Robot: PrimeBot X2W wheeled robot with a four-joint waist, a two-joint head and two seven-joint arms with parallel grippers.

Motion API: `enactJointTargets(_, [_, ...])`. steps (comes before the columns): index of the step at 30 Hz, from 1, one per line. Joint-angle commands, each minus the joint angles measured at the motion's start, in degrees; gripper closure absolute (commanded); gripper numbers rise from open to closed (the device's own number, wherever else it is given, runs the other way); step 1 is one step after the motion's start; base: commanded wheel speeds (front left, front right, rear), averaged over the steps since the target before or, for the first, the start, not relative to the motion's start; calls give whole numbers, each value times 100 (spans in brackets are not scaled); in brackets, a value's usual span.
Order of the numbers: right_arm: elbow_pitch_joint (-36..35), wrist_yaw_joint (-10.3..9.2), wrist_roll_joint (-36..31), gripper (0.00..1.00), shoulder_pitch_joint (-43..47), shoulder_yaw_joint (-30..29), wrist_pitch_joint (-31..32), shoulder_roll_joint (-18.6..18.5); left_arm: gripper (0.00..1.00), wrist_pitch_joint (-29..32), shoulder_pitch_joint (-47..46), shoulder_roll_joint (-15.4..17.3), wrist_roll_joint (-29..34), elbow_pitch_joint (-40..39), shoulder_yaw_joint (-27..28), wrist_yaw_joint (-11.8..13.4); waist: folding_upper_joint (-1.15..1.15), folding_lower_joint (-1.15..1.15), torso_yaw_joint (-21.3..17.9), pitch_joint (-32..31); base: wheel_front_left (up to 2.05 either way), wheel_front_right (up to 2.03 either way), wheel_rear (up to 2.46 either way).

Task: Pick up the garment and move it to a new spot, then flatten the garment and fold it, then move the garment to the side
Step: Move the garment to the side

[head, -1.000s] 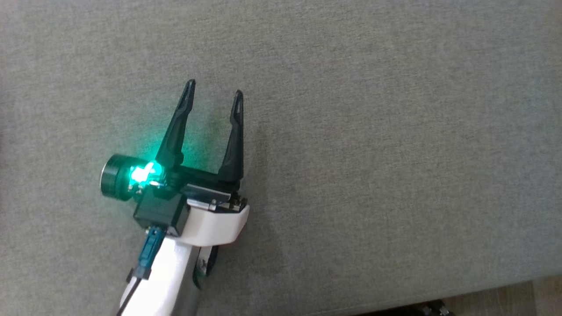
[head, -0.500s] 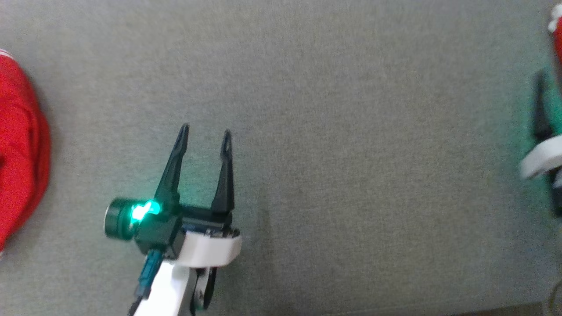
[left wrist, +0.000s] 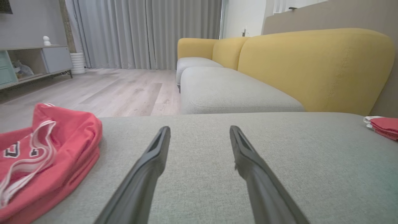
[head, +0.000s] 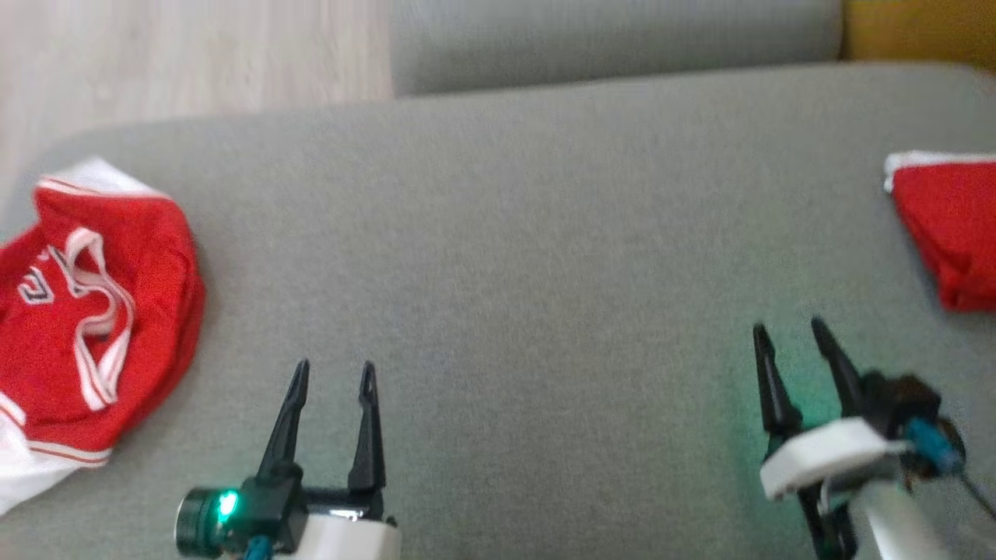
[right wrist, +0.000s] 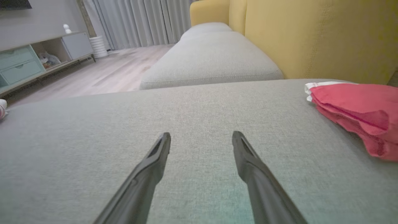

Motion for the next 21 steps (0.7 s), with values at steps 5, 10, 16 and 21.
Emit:
enactJointTargets(5, [-730, -5, 4, 0, 497, 201, -76, 139, 0, -28, 106, -5, 65, -343, 374, 80, 0, 2, 189, -640, 0, 0, 0])
enactJointTargets(10, [-1250, -5, -120, 0, 1003, 218, -77, 233, 0, -28, 418, -5, 108, -525, 478, 68, 0, 2, 209, -854, 0, 0, 0])
enactJointTargets(16, [-1505, -5, -153, 0, 1288, 368, -77, 283, 0, -28, 710, -5, 214, -731, 554, -35, 0, 2, 199, -989, 0, 0, 0])
enactJointTargets(21, [-1580, -5, -182, 0, 1388, 387, -77, 304, 0, -28, 806, -5, 231, -765, 587, -8, 0, 2, 216, -1039, 0, 0, 0])
